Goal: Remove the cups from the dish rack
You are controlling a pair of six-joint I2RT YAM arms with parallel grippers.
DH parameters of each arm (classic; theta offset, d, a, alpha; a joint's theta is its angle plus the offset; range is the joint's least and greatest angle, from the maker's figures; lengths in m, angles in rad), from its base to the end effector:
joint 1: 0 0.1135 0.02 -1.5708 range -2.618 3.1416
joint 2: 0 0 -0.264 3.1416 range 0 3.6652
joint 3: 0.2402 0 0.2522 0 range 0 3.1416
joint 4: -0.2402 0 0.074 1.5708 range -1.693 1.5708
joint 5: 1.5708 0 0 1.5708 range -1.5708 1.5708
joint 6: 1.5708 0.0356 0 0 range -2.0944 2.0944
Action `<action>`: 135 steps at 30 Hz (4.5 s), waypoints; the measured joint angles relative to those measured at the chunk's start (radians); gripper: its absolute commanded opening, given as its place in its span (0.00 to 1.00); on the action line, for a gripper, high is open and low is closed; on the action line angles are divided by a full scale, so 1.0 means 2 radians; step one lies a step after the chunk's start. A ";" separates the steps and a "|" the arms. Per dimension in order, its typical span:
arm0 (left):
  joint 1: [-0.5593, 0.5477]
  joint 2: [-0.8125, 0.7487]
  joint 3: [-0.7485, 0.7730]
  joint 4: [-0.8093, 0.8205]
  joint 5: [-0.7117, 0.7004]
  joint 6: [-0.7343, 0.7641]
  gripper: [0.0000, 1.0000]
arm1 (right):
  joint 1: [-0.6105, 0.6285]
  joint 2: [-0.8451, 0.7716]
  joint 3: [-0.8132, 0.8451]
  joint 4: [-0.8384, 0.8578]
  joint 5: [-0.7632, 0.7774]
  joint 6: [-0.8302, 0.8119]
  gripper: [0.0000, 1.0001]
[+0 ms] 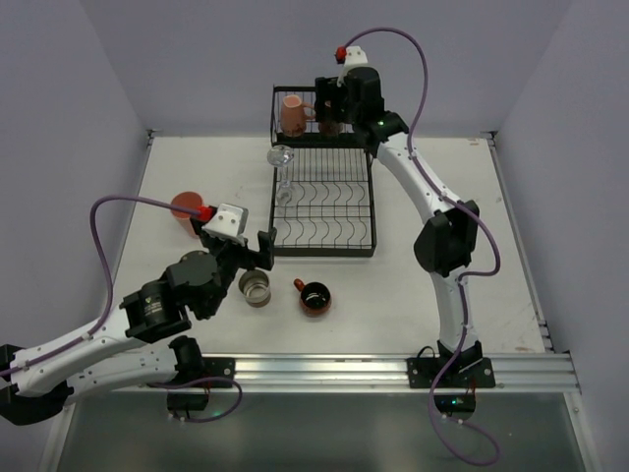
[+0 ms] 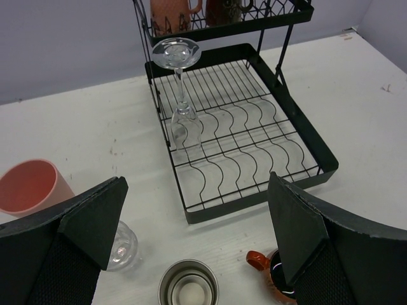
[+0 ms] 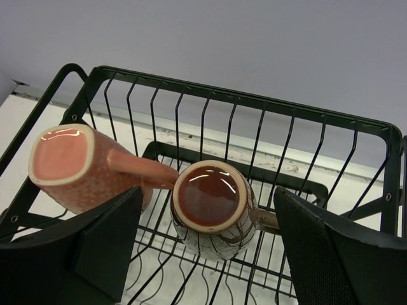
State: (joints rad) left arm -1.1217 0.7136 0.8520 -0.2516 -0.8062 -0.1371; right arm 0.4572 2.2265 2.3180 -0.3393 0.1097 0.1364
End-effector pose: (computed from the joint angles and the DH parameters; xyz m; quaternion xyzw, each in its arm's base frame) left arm 0.0895 -0.1265 0.3684 0.0941 0.7282 -0.1241 0.6675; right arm 0.4732 0.2285 0.3781 -0.0926 0.7832 0.1380 0.5992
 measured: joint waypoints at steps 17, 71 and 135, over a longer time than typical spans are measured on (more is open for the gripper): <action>0.000 0.002 -0.004 0.002 -0.004 0.000 1.00 | 0.000 0.008 -0.049 0.064 0.006 -0.004 0.60; 0.063 0.249 0.099 0.327 0.349 -0.225 0.61 | -0.069 -0.597 -0.759 0.454 -0.274 0.490 0.31; 0.045 0.432 0.303 0.001 0.430 -0.154 0.00 | -0.098 -0.901 -0.822 0.138 -0.052 0.312 0.99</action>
State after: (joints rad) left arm -1.0313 1.5768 1.4574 -0.2497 0.0540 -0.4450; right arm 0.2615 0.4240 0.6735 -0.0628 0.0059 0.7597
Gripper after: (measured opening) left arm 0.056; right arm 0.989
